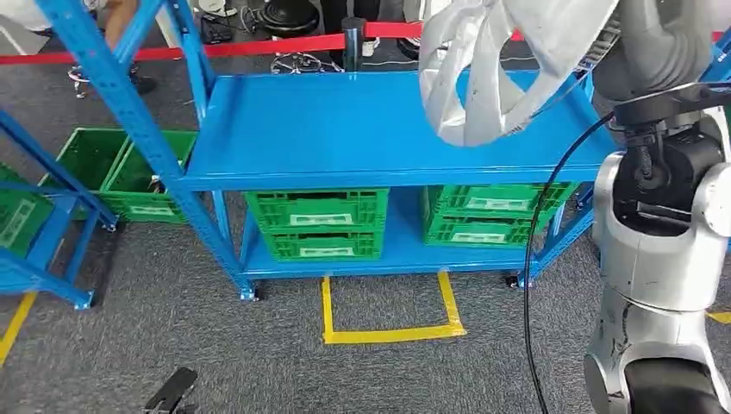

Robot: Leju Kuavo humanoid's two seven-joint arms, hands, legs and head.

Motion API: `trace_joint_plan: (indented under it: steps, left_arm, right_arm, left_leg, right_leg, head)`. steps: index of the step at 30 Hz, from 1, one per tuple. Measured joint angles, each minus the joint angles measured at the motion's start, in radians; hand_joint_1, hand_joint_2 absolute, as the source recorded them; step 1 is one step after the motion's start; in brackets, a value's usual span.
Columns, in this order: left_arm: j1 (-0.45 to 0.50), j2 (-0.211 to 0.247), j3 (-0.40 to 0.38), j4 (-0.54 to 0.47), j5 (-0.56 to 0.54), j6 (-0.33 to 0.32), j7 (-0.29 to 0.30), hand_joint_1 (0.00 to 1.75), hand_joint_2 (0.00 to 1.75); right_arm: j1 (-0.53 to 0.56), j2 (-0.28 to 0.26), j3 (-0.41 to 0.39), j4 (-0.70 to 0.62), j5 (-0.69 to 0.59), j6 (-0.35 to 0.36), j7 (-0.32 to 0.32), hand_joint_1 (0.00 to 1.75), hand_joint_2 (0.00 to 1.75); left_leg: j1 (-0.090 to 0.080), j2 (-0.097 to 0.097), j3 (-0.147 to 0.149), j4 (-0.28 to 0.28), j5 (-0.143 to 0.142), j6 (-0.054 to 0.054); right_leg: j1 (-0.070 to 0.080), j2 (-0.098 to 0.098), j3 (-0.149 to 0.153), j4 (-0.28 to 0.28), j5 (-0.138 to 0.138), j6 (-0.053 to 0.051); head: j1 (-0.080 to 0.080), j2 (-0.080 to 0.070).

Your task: Take the parts from the cabinet and place them on the table.

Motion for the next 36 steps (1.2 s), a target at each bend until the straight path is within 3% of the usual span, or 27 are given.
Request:
trace_joint_plan:
  steps: [1, 2, 4, 5, 6, 8, 10, 11, 12, 13, 15, 16, 17, 18, 19, 20, 21, 22, 24, 25, 27, 28, 31, 32, 33, 35, 36]
  left_arm:
    - [-0.001, 0.000, 0.001, -0.005, 0.000, 0.000, 0.000, 0.00, 1.75]
    - [-0.001, 0.004, 0.003, -0.009, 0.003, 0.002, 0.000, 0.00, 1.75]
    - [0.002, 0.007, 0.005, -0.022, 0.019, 0.008, 0.001, 0.00, 1.75]
    - [0.007, 0.011, 0.008, -0.029, 0.029, 0.016, 0.006, 0.00, 1.75]
    - [0.016, 0.018, 0.014, -0.042, 0.044, 0.022, 0.013, 0.00, 1.75]
    - [0.042, 0.034, 0.021, -0.064, 0.072, 0.042, 0.022, 0.00, 1.75]
    - [0.078, 0.058, 0.022, -0.091, 0.112, 0.071, 0.022, 0.00, 1.75]
    - [0.099, 0.069, 0.022, -0.107, 0.136, 0.091, 0.030, 0.00, 1.75]
    - [0.118, 0.079, 0.023, -0.131, 0.168, 0.109, 0.042, 0.00, 1.75]
    - [0.130, 0.090, 0.023, -0.150, 0.198, 0.124, 0.050, 0.00, 1.75]
    - [0.144, 0.109, 0.021, -0.185, 0.253, 0.152, 0.078, 0.00, 1.75]
    - [0.149, 0.118, 0.021, -0.199, 0.262, 0.159, 0.083, 0.00, 1.75]
    - [0.154, 0.122, 0.021, -0.211, 0.273, 0.165, 0.089, 0.00, 1.75]
    - [0.155, 0.127, 0.021, -0.221, 0.296, 0.177, 0.096, 0.00, 1.75]
    - [0.156, 0.130, 0.020, -0.229, 0.322, 0.195, 0.103, 0.00, 1.75]
    - [0.157, 0.130, 0.020, -0.242, 0.354, 0.215, 0.111, 0.00, 1.75]
    - [0.158, 0.130, 0.019, -0.253, 0.376, 0.228, 0.116, 0.00, 1.75]
    - [0.158, 0.127, 0.019, -0.264, 0.399, 0.239, 0.120, 0.00, 1.75]
    - [0.156, 0.108, 0.015, -0.272, 0.434, 0.235, 0.088, 0.00, 1.75]
    - [0.149, 0.091, 0.010, -0.262, 0.442, 0.215, 0.048, 0.00, 1.75]
    - [0.120, 0.036, -0.005, -0.204, 0.459, 0.147, -0.044, 0.00, 1.75]
    - [0.108, 0.009, -0.011, -0.171, 0.464, 0.125, -0.059, 0.00, 1.75]
    - [0.101, -0.059, -0.032, -0.091, 0.483, 0.091, -0.072, 0.00, 1.75]
    - [0.099, -0.074, -0.035, -0.068, 0.488, 0.089, -0.080, 0.00, 1.75]
    - [0.095, -0.088, -0.039, -0.040, 0.497, 0.090, -0.092, 0.00, 1.75]
    - [0.088, -0.109, -0.041, -0.001, 0.504, 0.094, -0.109, 0.00, 1.75]
    - [0.087, -0.115, -0.042, 0.014, 0.505, 0.094, -0.113, 0.00, 1.75]
  right_arm:
    - [0.000, 0.000, -0.001, 0.000, 0.000, 0.000, -0.001, 1.75, 1.75]
    - [-0.001, 0.000, -0.002, 0.000, 0.001, 0.000, -0.002, 1.75, 1.75]
    - [-0.001, 0.001, 0.000, 0.000, 0.012, 0.002, -0.005, 1.75, 1.75]
    - [-0.001, 0.003, 0.002, 0.002, 0.014, 0.002, -0.008, 1.75, 1.75]
    - [-0.001, 0.005, 0.006, 0.004, 0.021, 0.001, -0.017, 1.75, 1.75]
    - [0.001, 0.010, 0.014, 0.007, 0.034, -0.002, -0.027, 1.75, 1.75]
    - [0.003, 0.017, 0.023, 0.006, 0.043, -0.010, -0.033, 1.75, 1.75]
    - [0.003, 0.021, 0.027, 0.004, 0.045, -0.015, -0.034, 1.75, 1.75]
    - [0.004, 0.025, 0.032, 0.000, 0.046, -0.021, -0.035, 1.75, 1.75]
    - [0.006, 0.029, 0.035, 0.000, 0.046, -0.022, -0.037, 1.75, 1.75]
    - [0.017, 0.038, 0.041, 0.000, 0.045, -0.026, -0.037, 1.75, 1.75]
    - [0.022, 0.042, 0.043, 0.000, 0.045, -0.027, -0.037, 1.75, 1.75]
    - [0.025, 0.048, 0.045, 0.000, 0.042, -0.030, -0.036, 1.75, 1.75]
    - [0.029, 0.052, 0.046, 0.000, 0.035, -0.033, -0.033, 1.75, 1.75]
    - [0.033, 0.057, 0.048, -0.001, 0.023, -0.039, -0.024, 1.75, 1.75]
    - [0.037, 0.064, 0.051, 0.000, 0.013, -0.045, -0.017, 1.75, 1.75]
    - [0.039, 0.069, 0.054, 0.000, 0.006, -0.049, -0.013, 1.75, 1.75]
    - [0.040, 0.075, 0.060, 0.001, -0.001, -0.056, -0.010, 1.75, 1.75]
    - [0.040, 0.089, 0.073, 0.009, -0.014, -0.065, 0.000, 1.75, 1.75]
    - [0.040, 0.094, 0.079, 0.012, -0.020, -0.068, 0.004, 1.75, 1.75]
    - [0.038, 0.098, 0.094, 0.017, -0.027, -0.071, 0.011, 1.75, 1.75]
    - [0.037, 0.099, 0.099, 0.020, -0.033, -0.071, 0.017, 1.75, 1.75]
    - [0.024, 0.101, 0.121, 0.032, -0.038, -0.072, 0.030, 1.75, 1.75]
    - [0.015, 0.102, 0.125, 0.035, -0.040, -0.073, 0.030, 1.75, 1.75]
    - [0.007, 0.103, 0.132, 0.040, -0.039, -0.075, 0.030, 1.75, 1.75]
    - [-0.003, 0.106, 0.147, 0.048, -0.037, -0.079, 0.027, 1.75, 1.75]
    - [-0.004, 0.109, 0.153, 0.053, -0.033, -0.079, 0.026, 1.75, 1.75]
  left_leg:
    - [0.004, 0.004, -0.008, -0.003, 0.012, 0.014]
    - [0.003, 0.002, -0.022, -0.002, 0.024, 0.023]
    - [0.001, 0.003, -0.050, -0.002, 0.047, 0.031]
    - [-0.001, 0.004, -0.063, -0.002, 0.058, 0.033]
    - [-0.003, 0.006, -0.078, -0.001, 0.069, 0.034]
    - [-0.010, 0.013, -0.105, -0.001, 0.091, 0.034]
    - [-0.017, 0.020, -0.123, -0.001, 0.109, 0.032]
    - [-0.015, 0.026, -0.129, -0.001, 0.117, 0.030]
    - [-0.022, 0.031, -0.134, 0.001, 0.127, 0.025]
    - [-0.019, 0.035, -0.142, -0.004, 0.142, 0.018]
    - [-0.018, 0.038, -0.148, -0.014, 0.166, 0.008]
    - [-0.017, 0.034, -0.154, -0.012, 0.155, 0.002]
    - [-0.015, 0.017, -0.166, 0.005, 0.110, -0.005]
    - [-0.012, 0.008, -0.181, 0.061, 0.038, -0.009]
    - [-0.009, 0.005, -0.194, 0.128, -0.023, -0.014]
    - [-0.008, 0.004, -0.209, 0.204, -0.063, -0.019]
    - [-0.006, 0.004, -0.217, 0.262, -0.069, -0.023]
    - [-0.004, 0.004, -0.212, 0.292, -0.044, -0.025]
    - [0.000, 0.005, -0.149, 0.250, 0.044, -0.028]
    - [0.001, 0.007, -0.095, 0.188, 0.057, -0.026]
    - [-0.004, 0.009, 0.024, 0.013, -0.012, -0.016]
    - [-0.004, 0.007, 0.033, -0.012, -0.031, -0.003]
    - [-0.002, 0.008, 0.013, -0.016, -0.011, 0.025]
    - [-0.001, 0.009, 0.007, -0.016, -0.001, 0.030]
    - [0.000, 0.011, -0.003, -0.016, 0.008, 0.038]
    - [-0.002, 0.013, -0.022, -0.015, 0.024, 0.041]
    - [-0.003, 0.015, -0.031, -0.015, 0.031, 0.043]
  right_leg:
    - [-0.004, 0.004, -0.010, 0.008, -0.018, 0.004]
    - [-0.004, 0.005, -0.022, 0.037, -0.073, 0.010]
    - [-0.004, 0.005, -0.045, 0.175, -0.196, 0.018]
    - [-0.004, 0.005, -0.050, 0.241, -0.231, 0.018]
    - [-0.004, 0.005, -0.047, 0.287, -0.234, 0.017]
    - [-0.001, 0.006, -0.003, 0.271, -0.173, 0.006]
    - [0.006, 0.011, 0.102, 0.132, -0.120, -0.017]
    - [0.015, 0.019, 0.170, 0.040, -0.135, -0.033]
    - [0.018, 0.016, 0.219, -0.051, -0.156, -0.041]
    - [0.020, 0.018, 0.219, -0.061, -0.161, -0.036]
    - [0.026, 0.017, 0.205, -0.066, -0.142, -0.040]
    - [0.014, 0.008, 0.197, -0.080, -0.124, -0.046]
    - [0.014, 0.005, 0.185, -0.079, -0.112, -0.052]
    - [0.014, 0.004, 0.168, -0.077, -0.100, -0.059]
    - [0.016, 0.003, 0.153, -0.074, -0.089, -0.058]
    - [0.016, 0.001, 0.135, -0.069, -0.078, -0.058]
    - [0.016, 0.000, 0.115, -0.063, -0.068, -0.057]
    - [0.016, -0.001, 0.094, -0.055, -0.058, -0.055]
    - [0.015, -0.003, 0.046, -0.034, -0.040, -0.049]
    - [0.014, -0.004, 0.028, -0.024, -0.034, -0.043]
    - [0.017, -0.011, 0.004, -0.003, -0.025, -0.032]
    - [0.018, -0.015, 0.001, -0.002, -0.019, -0.027]
    - [0.016, -0.016, -0.007, -0.007, 0.001, -0.013]
    - [0.015, -0.007, -0.019, 0.007, -0.030, -0.003]
    - [0.012, -0.001, -0.032, 0.051, -0.082, 0.003]
    - [0.009, 0.003, -0.066, 0.197, -0.182, 0.012]
    - [0.008, 0.003, -0.077, 0.261, -0.204, 0.012]
  head:
    - [-0.005, 0.000]
    - [0.003, 0.000]
    - [0.019, 0.000]
    - [0.023, 0.000]
    - [0.030, 0.000]
    - [0.037, 0.000]
    - [0.046, 0.000]
    - [0.047, 0.000]
    - [0.045, 0.000]
    - [0.041, 0.000]
    - [0.045, 0.000]
    - [0.046, 0.000]
    - [0.040, 0.000]
    - [0.029, 0.000]
    - [0.019, 0.000]
    - [0.012, 0.000]
    - [0.011, 0.000]
    - [0.009, 0.000]
    - [0.003, 0.000]
    - [-0.001, 0.000]
    - [-0.008, 0.000]
    - [-0.003, 0.000]
    - [0.000, 0.000]
    - [0.000, 0.000]
    - [0.009, 0.000]
    - [0.023, 0.000]
    - [0.028, 0.000]
